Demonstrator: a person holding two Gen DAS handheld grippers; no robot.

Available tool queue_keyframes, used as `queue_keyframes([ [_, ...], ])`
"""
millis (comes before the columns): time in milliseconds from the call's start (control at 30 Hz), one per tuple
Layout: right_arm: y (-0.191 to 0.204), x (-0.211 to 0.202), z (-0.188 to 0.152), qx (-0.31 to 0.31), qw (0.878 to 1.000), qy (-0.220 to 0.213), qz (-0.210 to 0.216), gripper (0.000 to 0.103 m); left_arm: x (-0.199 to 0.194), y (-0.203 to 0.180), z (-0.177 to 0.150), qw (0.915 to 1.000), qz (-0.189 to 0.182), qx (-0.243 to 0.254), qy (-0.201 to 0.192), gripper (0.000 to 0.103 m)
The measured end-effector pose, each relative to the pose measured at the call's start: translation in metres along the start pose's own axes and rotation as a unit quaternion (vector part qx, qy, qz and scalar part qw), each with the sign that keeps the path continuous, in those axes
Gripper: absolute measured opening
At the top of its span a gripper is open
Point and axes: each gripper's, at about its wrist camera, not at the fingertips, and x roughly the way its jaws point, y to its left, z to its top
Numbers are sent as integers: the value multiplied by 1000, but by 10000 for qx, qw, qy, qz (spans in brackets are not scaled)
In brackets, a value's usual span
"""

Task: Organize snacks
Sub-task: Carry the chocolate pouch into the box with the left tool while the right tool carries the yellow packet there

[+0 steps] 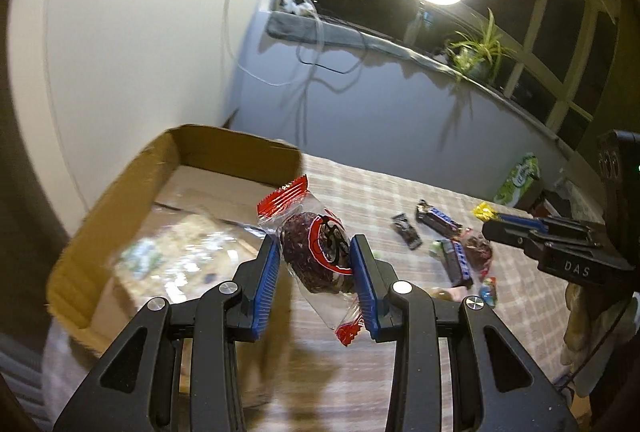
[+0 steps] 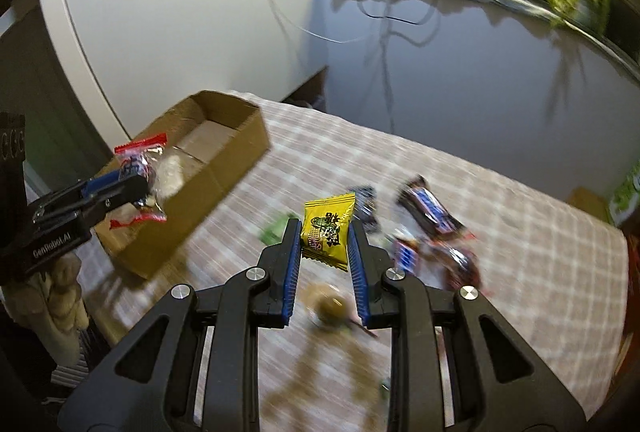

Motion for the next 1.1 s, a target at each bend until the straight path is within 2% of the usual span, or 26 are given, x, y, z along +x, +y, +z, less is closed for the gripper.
queue_keyframes([
  [333,57,43,37,-373,9982,59,473,24,-14,44,-4,9991,318,-277,-81,35],
  [533,86,70,49,-538,9963,194,635,24,-16,59,-6,9985,390,-374,-94,35],
  [1100,123,109,57,-794,9915,463,924,24,-15,75,-11,9978,474,-468,-15,35],
])
